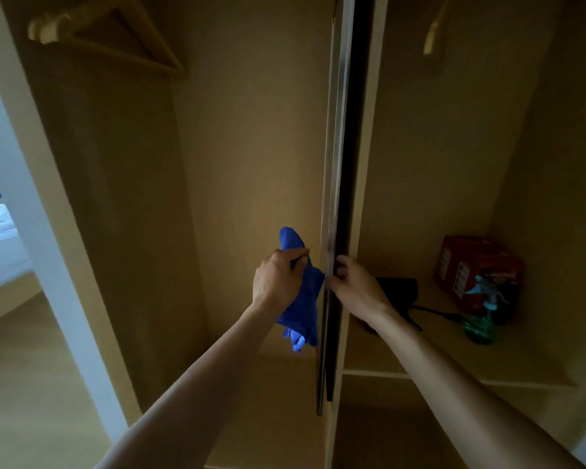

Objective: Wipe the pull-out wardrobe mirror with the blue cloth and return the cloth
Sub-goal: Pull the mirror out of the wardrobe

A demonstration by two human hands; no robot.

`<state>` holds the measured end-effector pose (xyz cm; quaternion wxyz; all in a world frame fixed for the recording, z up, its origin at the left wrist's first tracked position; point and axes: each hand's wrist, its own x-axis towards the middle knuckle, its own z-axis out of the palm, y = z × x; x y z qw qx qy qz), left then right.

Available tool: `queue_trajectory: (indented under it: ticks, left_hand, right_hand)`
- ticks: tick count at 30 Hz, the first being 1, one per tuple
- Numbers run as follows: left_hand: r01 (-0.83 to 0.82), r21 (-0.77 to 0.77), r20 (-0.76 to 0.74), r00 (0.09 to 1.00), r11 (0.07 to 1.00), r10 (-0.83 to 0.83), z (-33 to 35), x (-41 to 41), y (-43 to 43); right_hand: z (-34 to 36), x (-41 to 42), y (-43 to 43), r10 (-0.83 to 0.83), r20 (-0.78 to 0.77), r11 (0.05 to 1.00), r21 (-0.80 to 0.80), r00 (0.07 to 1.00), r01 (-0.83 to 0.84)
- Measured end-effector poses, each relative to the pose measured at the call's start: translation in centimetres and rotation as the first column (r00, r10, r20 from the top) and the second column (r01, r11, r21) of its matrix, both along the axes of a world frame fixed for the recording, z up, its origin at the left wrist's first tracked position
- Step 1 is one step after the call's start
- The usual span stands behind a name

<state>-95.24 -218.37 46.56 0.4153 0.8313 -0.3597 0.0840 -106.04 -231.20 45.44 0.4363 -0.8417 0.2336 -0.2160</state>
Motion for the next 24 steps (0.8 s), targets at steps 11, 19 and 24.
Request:
queue_trajectory:
  ticks: [11, 19, 24]
  left_hand:
    - [0.056, -0.044, 0.101, 0.994, 0.997, -0.052, 4.6, 1.0, -4.2]
    - [0.084, -0.006, 0.110, 0.990, 0.996, -0.083, 5.2, 1.1, -5.2]
    - [0.090, 0.004, 0.098, 0.991, 0.996, -0.090, 5.2, 1.1, -5.1]
  right_hand:
    - [4.4, 3.2, -1.2, -0.091, 0.158, 0.984, -0.137, 0.983, 0.113]
    - [4.8, 4.1, -1.6, -0.209, 0.185, 0.957, -0.162, 0.960, 0.240]
    - [5.2, 4.2, -1.9, -0.213, 0.120, 0.959, -0.166, 0.970, 0.231]
